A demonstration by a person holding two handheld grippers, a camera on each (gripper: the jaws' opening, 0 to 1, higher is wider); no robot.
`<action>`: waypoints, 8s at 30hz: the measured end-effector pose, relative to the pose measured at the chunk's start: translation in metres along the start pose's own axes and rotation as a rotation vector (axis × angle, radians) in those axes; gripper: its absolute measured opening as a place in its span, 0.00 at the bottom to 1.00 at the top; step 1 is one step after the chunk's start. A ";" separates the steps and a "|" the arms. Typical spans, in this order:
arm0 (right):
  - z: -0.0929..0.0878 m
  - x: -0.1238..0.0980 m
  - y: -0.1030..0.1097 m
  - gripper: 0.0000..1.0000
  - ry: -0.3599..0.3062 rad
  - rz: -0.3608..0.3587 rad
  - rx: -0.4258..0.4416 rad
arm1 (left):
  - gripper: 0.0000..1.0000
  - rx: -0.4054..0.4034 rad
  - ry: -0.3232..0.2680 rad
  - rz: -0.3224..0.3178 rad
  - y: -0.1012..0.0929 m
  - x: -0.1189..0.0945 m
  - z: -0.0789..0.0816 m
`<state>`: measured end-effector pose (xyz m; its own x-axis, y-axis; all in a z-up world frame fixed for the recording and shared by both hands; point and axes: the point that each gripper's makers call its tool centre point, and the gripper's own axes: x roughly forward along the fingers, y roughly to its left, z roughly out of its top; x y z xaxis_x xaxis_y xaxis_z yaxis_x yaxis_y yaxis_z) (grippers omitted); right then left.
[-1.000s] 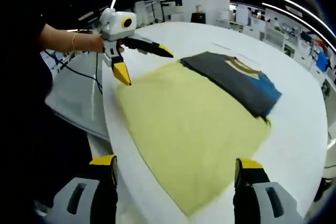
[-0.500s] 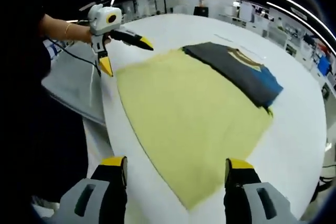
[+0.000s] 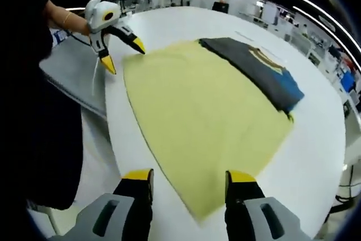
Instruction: Fold the garment on the visible template until the final outline fits inside the template.
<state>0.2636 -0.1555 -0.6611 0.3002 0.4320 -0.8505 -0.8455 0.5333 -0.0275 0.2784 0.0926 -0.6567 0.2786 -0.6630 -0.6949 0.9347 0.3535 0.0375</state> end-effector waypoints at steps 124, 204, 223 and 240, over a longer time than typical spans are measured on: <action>0.092 -0.110 -0.008 0.00 -0.081 -0.051 0.116 | 0.00 -0.106 0.204 0.123 0.035 -0.107 0.081; 0.136 0.031 -0.262 0.00 -0.035 -0.427 0.096 | 0.00 -0.153 0.018 0.364 0.285 0.046 0.108; 0.106 0.081 -0.271 0.03 0.029 -0.291 0.161 | 0.00 -0.137 0.095 0.297 0.300 0.087 0.076; 0.093 0.063 -0.272 0.24 0.012 -0.274 0.209 | 0.29 -0.175 -0.020 0.227 0.293 0.039 0.066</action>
<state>0.5538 -0.2062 -0.6584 0.4972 0.2439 -0.8327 -0.6250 0.7663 -0.1488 0.5778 0.1266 -0.6258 0.4822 -0.5665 -0.6682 0.7963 0.6015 0.0647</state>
